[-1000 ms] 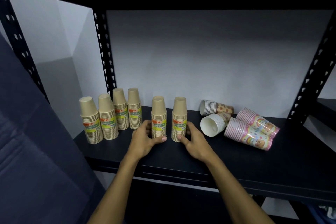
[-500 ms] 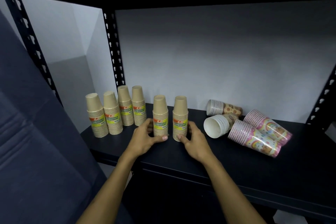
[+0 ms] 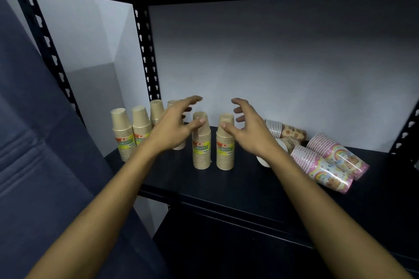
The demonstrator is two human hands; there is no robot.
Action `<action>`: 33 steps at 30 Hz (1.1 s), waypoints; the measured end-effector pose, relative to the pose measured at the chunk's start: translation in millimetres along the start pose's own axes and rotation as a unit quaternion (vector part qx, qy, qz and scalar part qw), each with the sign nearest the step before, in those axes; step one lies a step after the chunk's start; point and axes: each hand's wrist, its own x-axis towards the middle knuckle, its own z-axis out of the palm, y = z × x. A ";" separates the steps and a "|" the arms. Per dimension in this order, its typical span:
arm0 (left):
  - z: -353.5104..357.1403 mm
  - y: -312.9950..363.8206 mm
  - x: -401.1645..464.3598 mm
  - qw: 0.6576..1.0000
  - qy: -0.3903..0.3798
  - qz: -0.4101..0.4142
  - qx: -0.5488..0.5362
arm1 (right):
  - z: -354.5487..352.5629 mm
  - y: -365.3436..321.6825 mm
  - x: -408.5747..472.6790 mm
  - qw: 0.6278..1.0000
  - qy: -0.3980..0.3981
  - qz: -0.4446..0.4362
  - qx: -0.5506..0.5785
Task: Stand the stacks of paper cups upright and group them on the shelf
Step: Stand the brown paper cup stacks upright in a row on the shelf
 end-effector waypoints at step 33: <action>-80.3 -39.6 4.4 0.973 -0.023 -0.089 0.213 | 109.3 -22.6 53.8 0.994 -0.060 -0.011 0.085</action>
